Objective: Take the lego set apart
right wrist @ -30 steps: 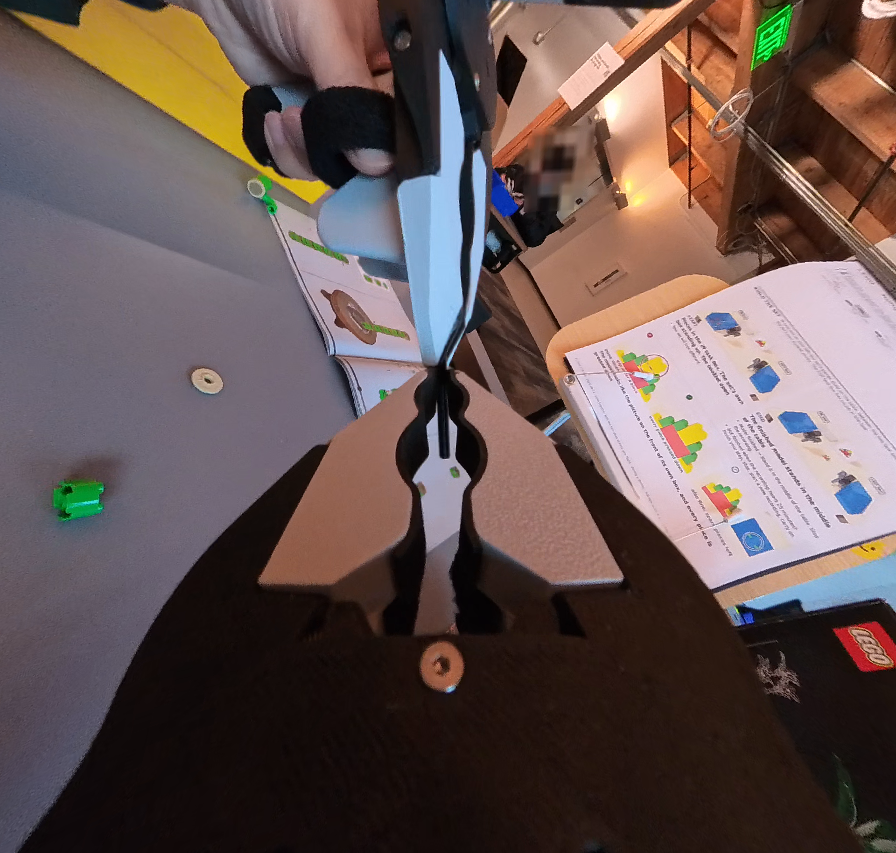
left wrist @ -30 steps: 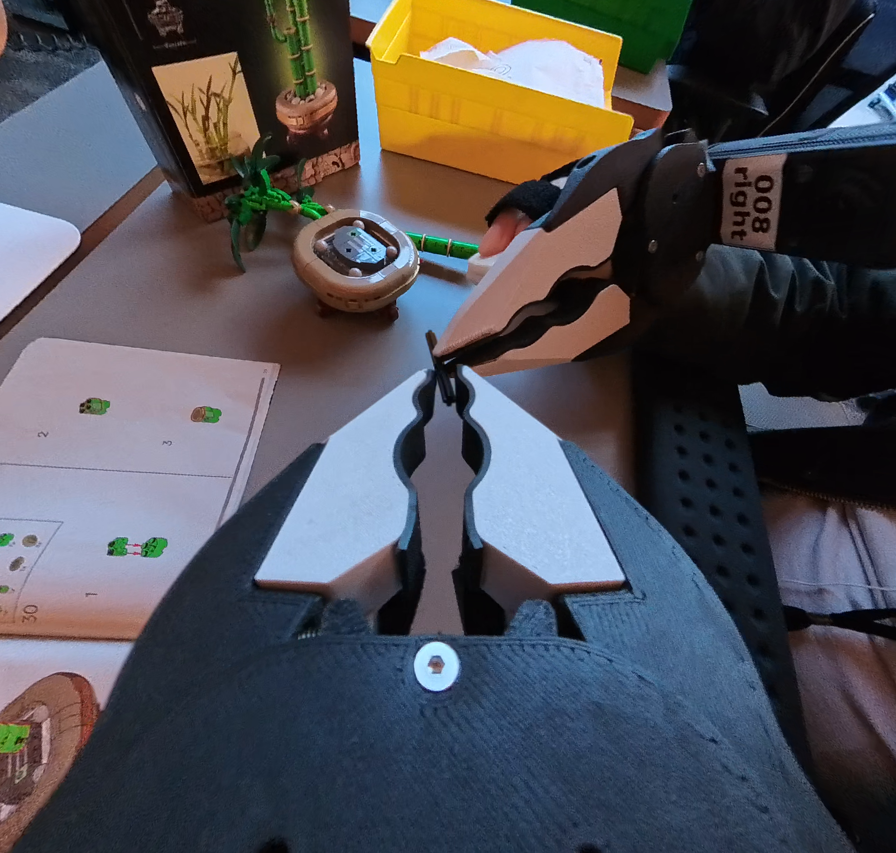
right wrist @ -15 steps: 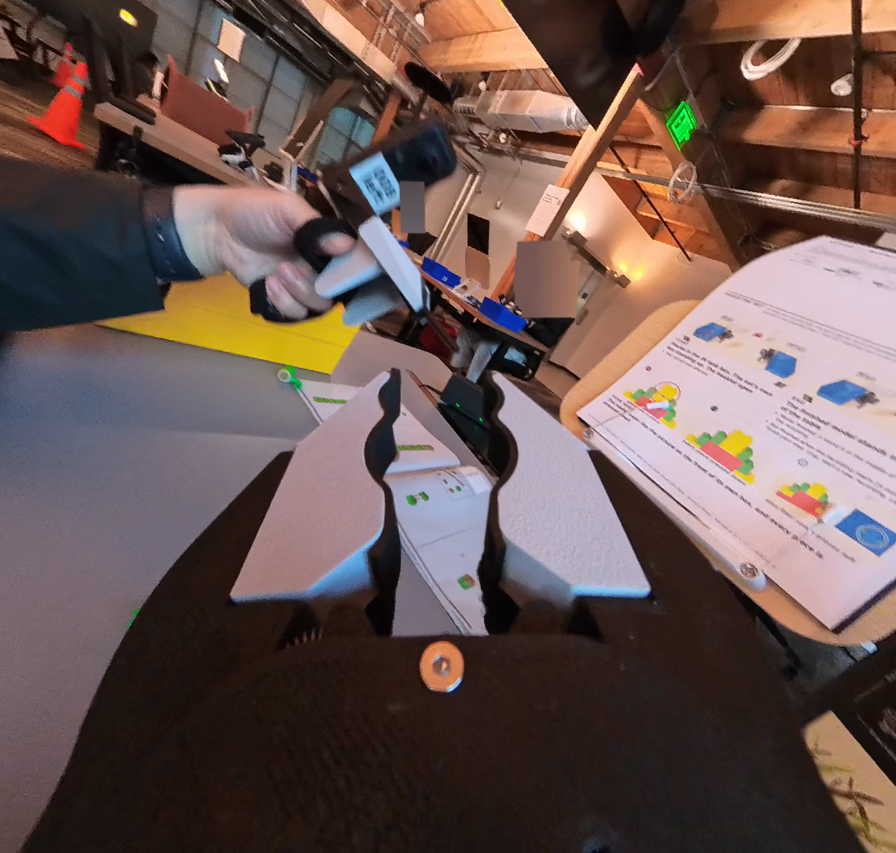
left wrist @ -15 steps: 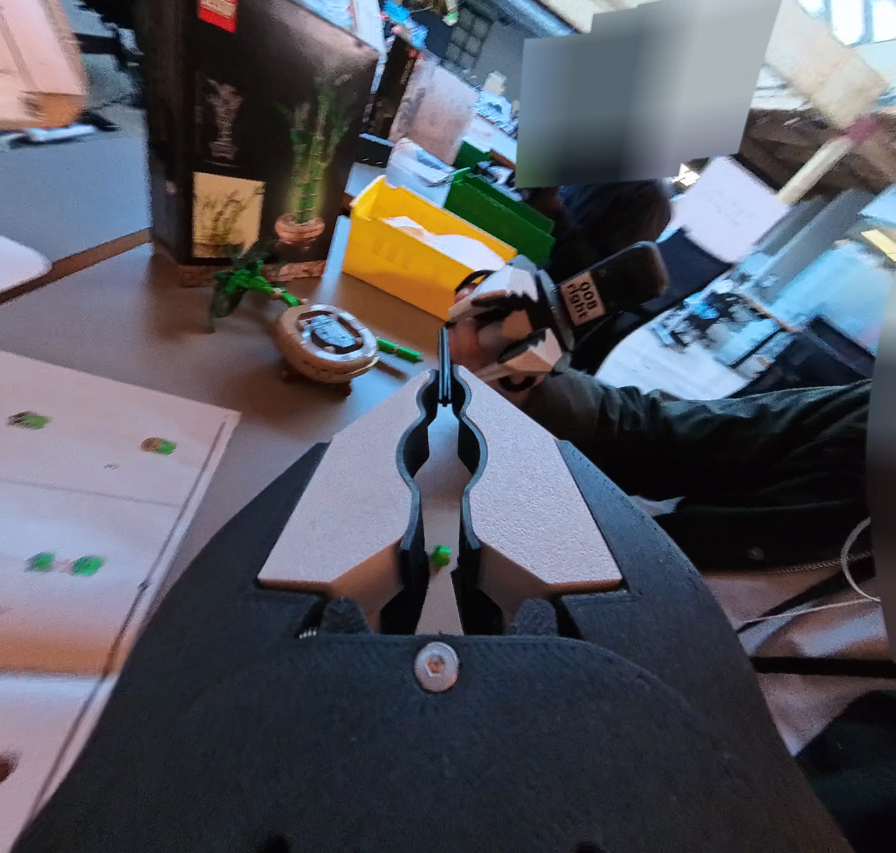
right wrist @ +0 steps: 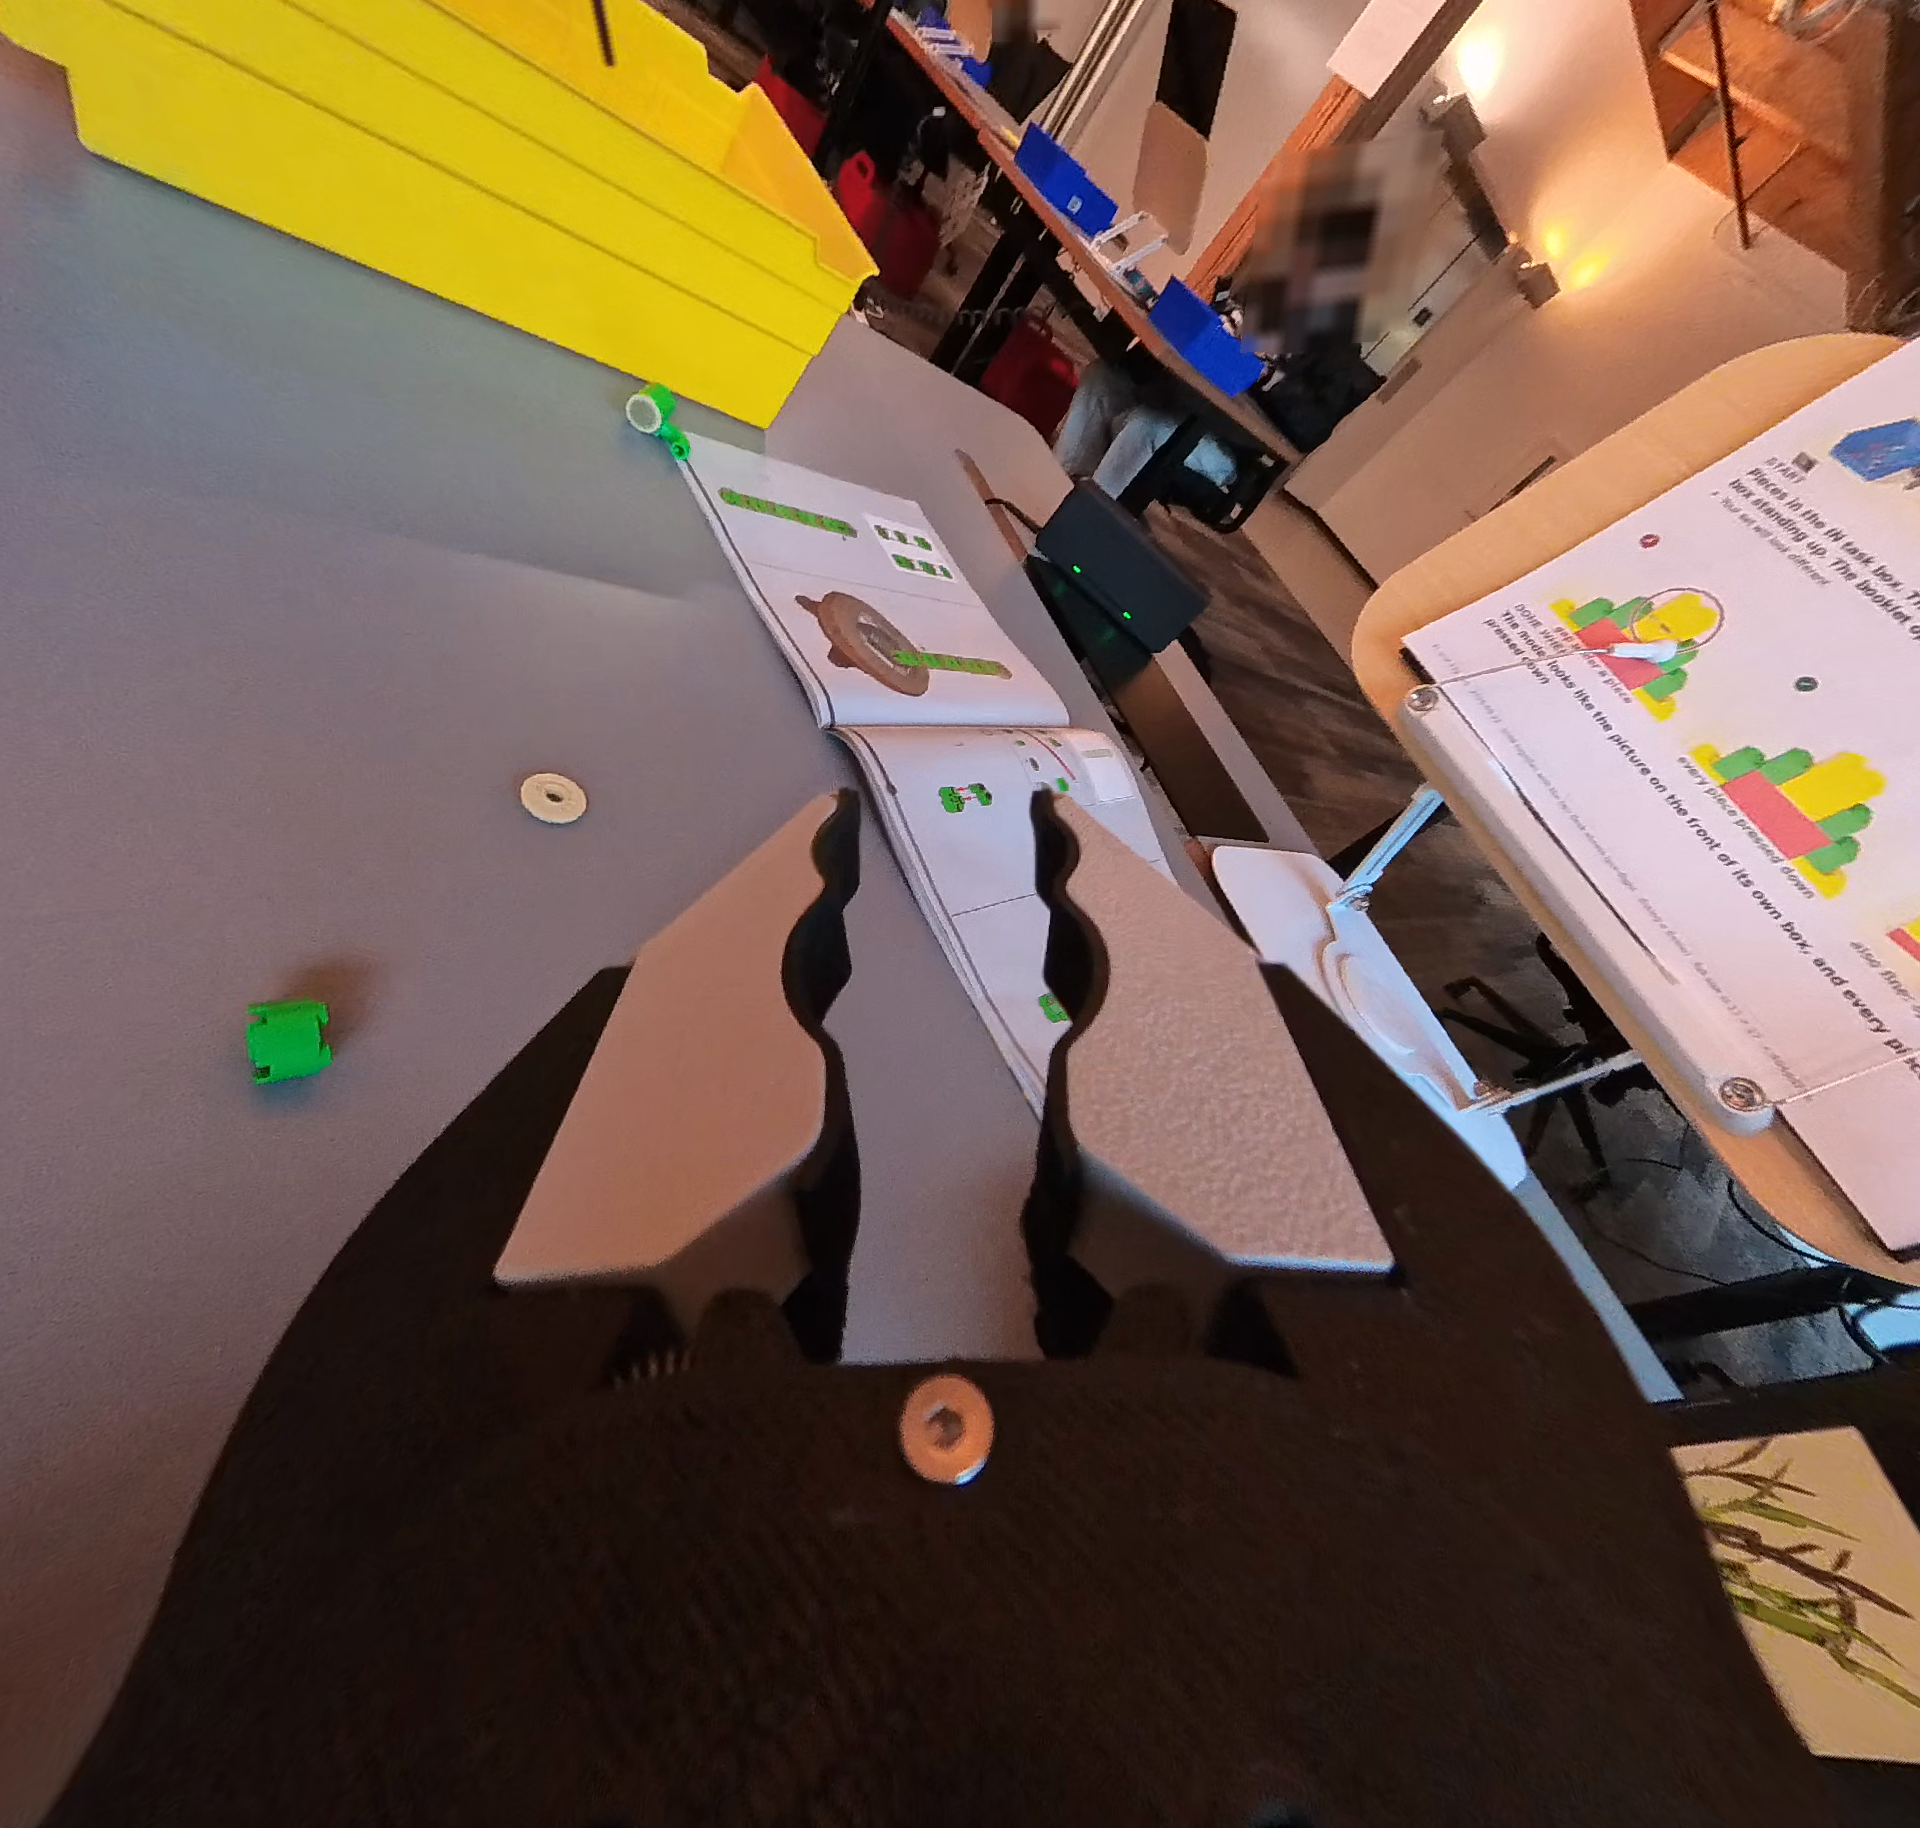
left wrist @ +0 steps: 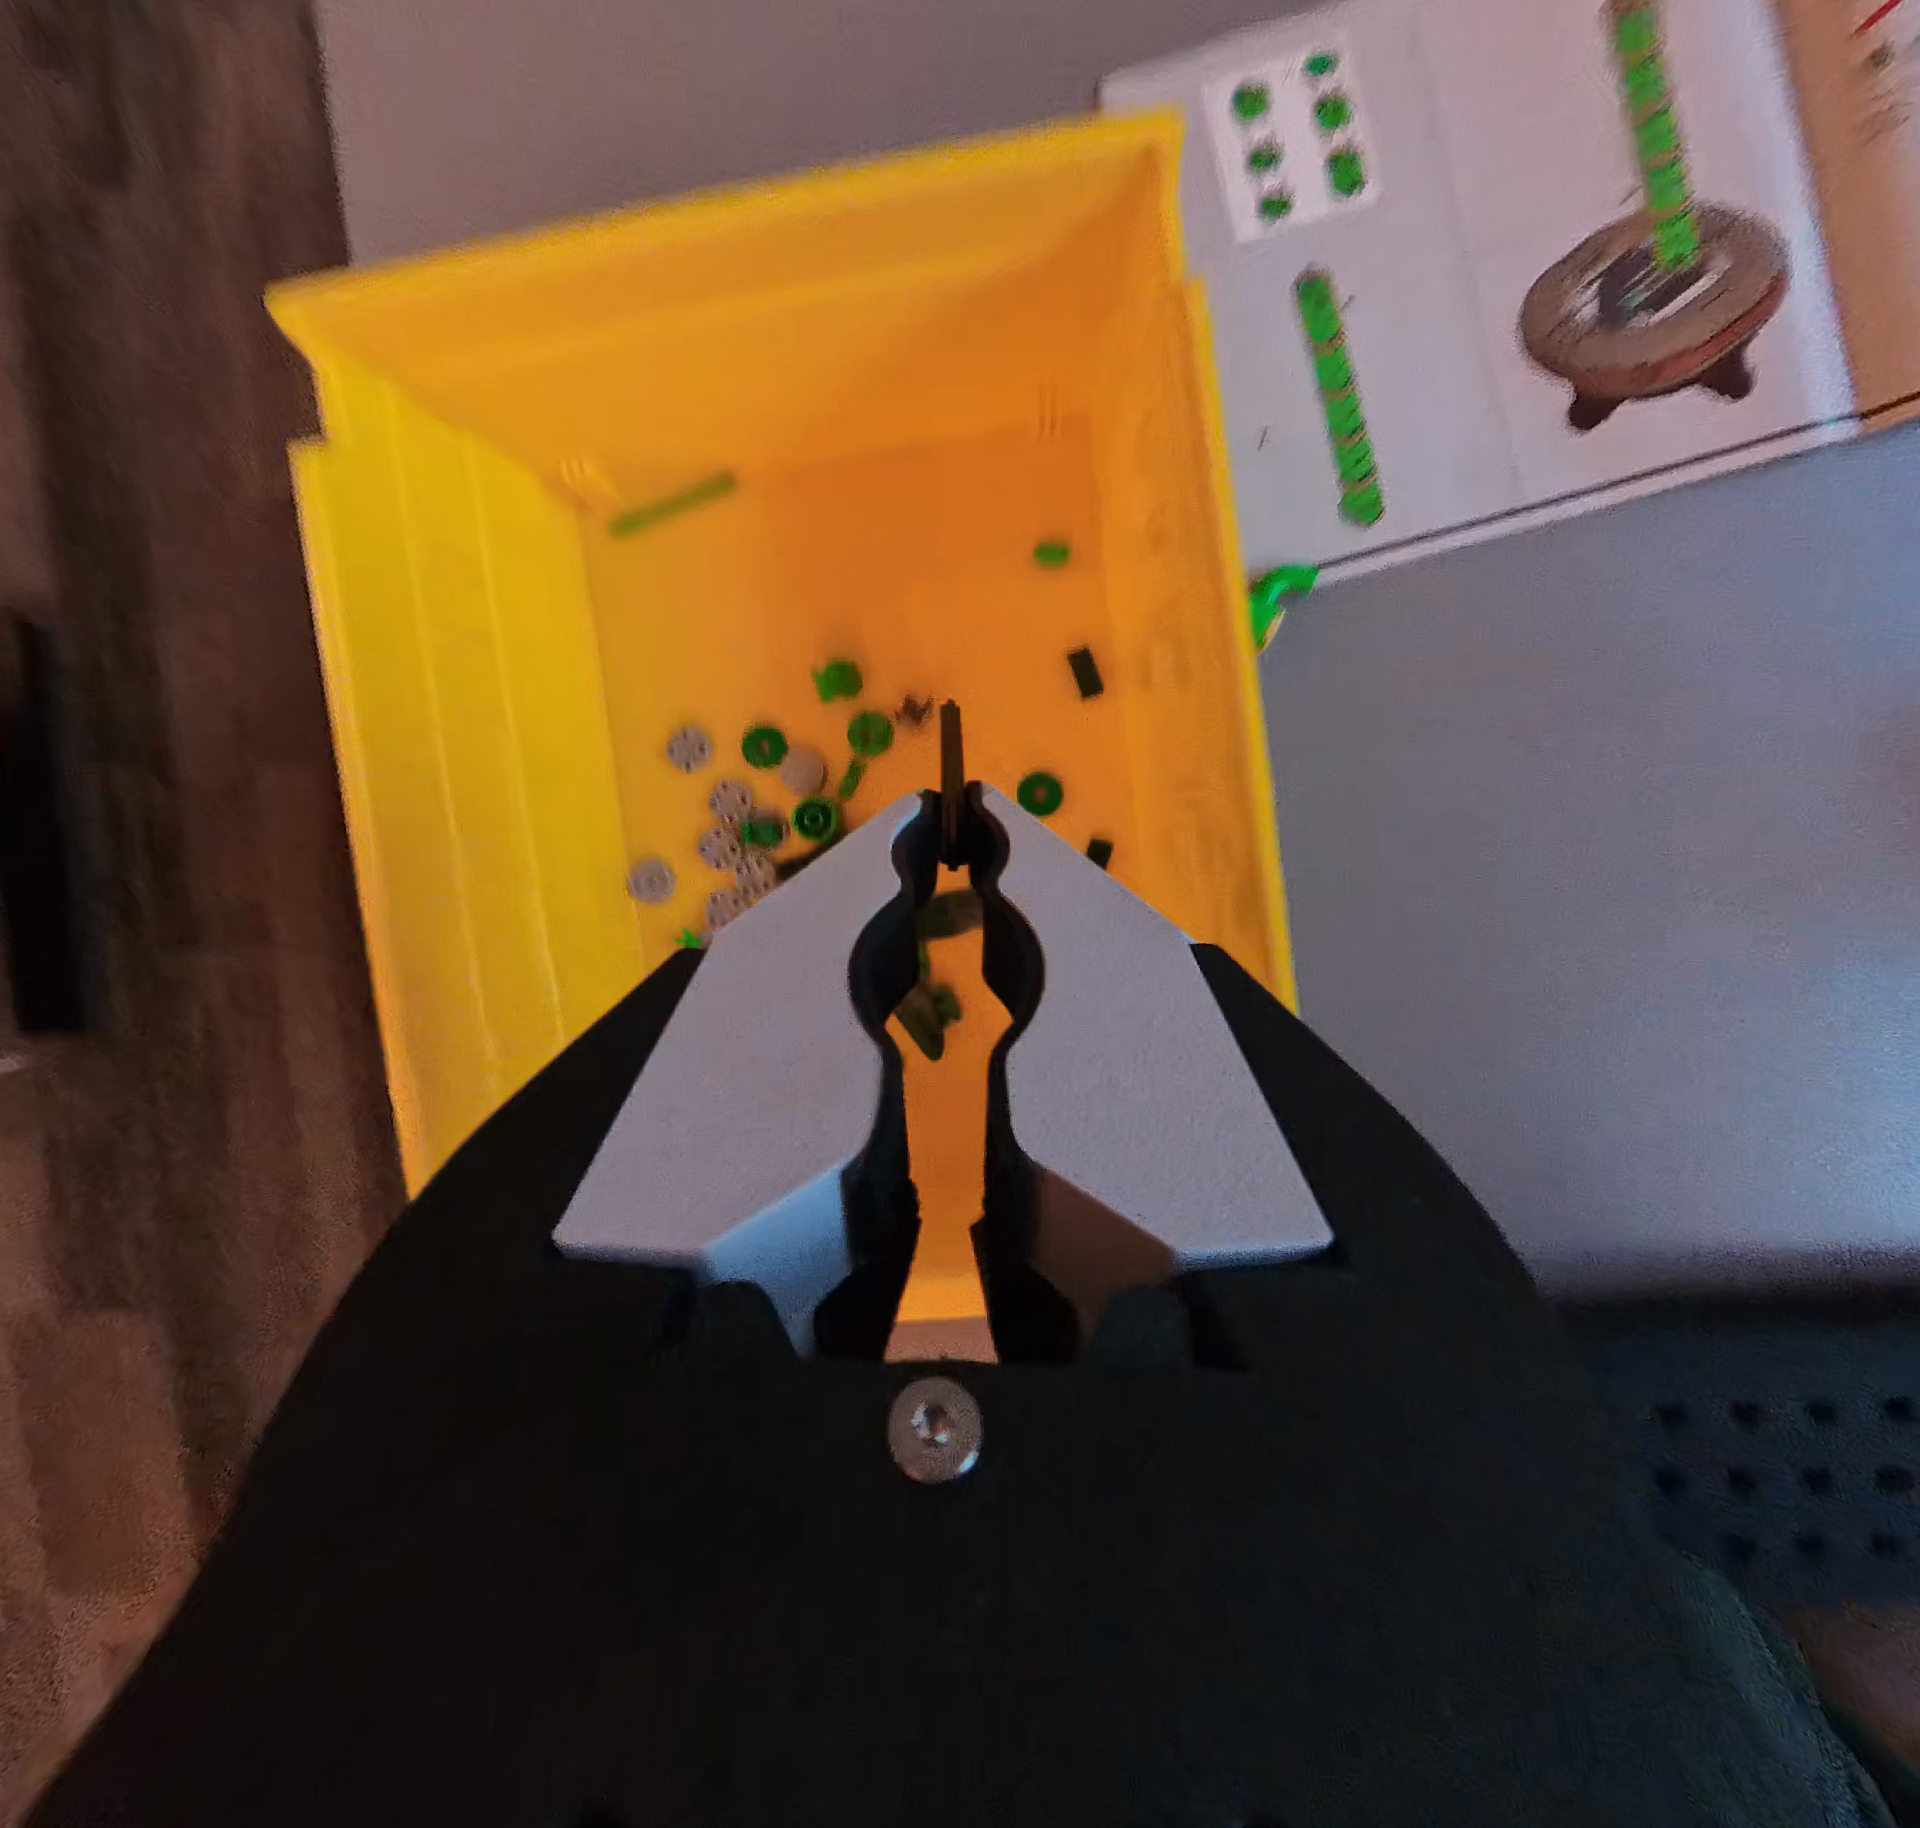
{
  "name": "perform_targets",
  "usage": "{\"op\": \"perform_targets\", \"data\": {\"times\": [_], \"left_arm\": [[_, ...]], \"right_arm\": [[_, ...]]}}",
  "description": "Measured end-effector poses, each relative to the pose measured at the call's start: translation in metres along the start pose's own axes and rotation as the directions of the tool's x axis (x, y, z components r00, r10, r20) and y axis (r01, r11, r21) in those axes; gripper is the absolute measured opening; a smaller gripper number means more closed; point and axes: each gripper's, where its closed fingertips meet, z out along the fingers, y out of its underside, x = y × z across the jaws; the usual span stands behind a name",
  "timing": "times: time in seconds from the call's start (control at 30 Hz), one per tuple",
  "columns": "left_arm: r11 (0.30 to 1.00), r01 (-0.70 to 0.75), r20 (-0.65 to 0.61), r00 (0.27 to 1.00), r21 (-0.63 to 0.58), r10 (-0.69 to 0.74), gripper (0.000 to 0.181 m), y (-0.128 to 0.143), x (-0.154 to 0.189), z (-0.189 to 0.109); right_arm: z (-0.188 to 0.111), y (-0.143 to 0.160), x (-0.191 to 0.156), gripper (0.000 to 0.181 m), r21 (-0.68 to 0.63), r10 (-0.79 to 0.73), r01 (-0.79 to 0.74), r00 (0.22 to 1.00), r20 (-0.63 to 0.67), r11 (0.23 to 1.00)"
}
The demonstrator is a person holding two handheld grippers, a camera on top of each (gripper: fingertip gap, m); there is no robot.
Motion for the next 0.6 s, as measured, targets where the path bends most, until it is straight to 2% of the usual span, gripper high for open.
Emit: {"op": "perform_targets", "data": {"times": [0.17, 0.27, 0.37, 0.47, 0.6], "left_arm": [[0.992, 0.085, -0.102, 0.99, -0.095, -0.095, 0.002, 0.024, -0.006, 0.019], [0.99, 0.11, -0.061, 0.991, -0.091, -0.116, 0.002, 0.023, -0.012, 0.02], [0.983, 0.145, -0.007, 0.989, -0.117, -0.147, 0.028, 0.026, -0.018, 0.021], [0.981, 0.167, 0.041, 0.986, -0.095, -0.164, 0.045, 0.022, -0.026, 0.017], [0.99, 0.143, -0.007, 0.99, 0.01, -0.143, 0.038, -0.002, -0.009, 0.001]], "right_arm": [[0.004, 0.009, -0.006, 0.032, -0.034, 0.014, -0.013, 0.999, 0.035, 0.999], [0.006, 0.013, -0.011, 0.032, -0.057, 0.009, -0.006, 0.998, 0.058, 0.998], [0.008, 0.016, -0.017, 0.032, -0.074, 0.01, -0.003, 0.996, 0.091, 0.997], [0.009, 0.021, -0.024, 0.032, -0.1, 0.018, -0.005, 0.991, 0.132, 0.995], [0.016, 0.023, -0.046, 0.032, -0.119, 0.092, -0.066, 0.969, 0.229, 0.991]]}}
